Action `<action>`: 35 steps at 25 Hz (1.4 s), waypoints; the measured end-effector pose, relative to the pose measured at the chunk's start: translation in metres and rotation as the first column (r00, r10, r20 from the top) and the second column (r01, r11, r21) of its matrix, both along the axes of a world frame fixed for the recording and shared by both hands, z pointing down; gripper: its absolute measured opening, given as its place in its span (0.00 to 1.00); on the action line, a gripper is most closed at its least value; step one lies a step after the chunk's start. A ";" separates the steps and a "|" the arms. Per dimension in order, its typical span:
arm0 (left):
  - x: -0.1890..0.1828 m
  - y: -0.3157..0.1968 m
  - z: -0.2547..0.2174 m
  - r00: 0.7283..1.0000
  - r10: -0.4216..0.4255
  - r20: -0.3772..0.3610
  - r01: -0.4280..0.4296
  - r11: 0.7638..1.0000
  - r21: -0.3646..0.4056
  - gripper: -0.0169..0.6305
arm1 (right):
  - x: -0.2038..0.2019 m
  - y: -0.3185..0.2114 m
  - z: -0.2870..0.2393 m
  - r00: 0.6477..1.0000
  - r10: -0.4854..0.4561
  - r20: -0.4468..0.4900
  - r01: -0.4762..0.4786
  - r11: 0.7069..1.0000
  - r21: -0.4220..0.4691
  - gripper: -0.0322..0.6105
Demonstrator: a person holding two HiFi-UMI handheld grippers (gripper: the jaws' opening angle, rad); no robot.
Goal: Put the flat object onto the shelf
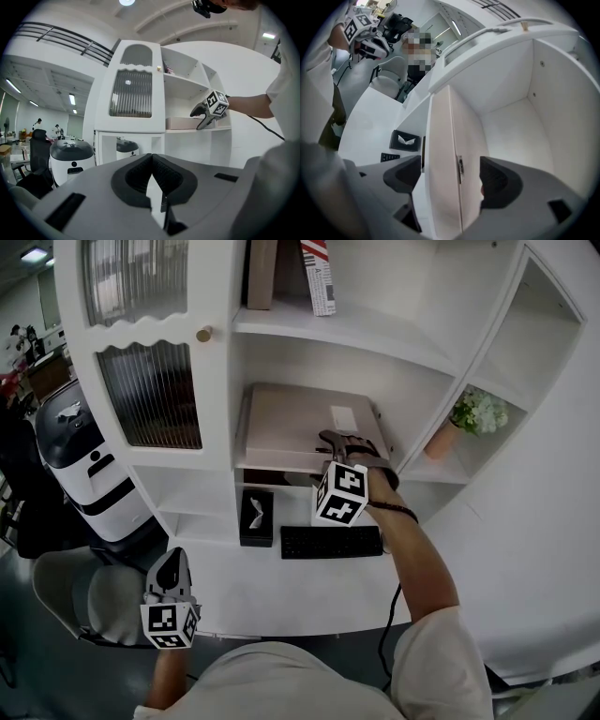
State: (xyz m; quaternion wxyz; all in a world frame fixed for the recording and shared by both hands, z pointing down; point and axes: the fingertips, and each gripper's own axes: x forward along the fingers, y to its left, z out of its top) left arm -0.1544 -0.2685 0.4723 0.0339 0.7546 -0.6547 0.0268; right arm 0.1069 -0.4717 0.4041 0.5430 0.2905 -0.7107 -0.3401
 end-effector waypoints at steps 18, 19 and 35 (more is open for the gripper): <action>0.004 0.009 -0.001 1.000 0.017 0.000 -0.017 1.000 0.005 0.03 | 0.005 0.048 -0.044 0.961 0.018 0.275 -0.052 0.992 0.117 0.54; 0.005 0.009 -0.001 1.000 0.019 0.000 -0.019 1.000 0.005 0.03 | 0.006 0.051 -0.046 0.953 0.019 0.301 -0.058 0.991 0.122 0.53; 0.016 0.007 -0.008 0.999 0.052 0.014 -0.052 0.999 0.013 0.03 | 0.030 0.125 -0.068 0.698 0.015 0.716 -0.204 0.962 0.179 0.32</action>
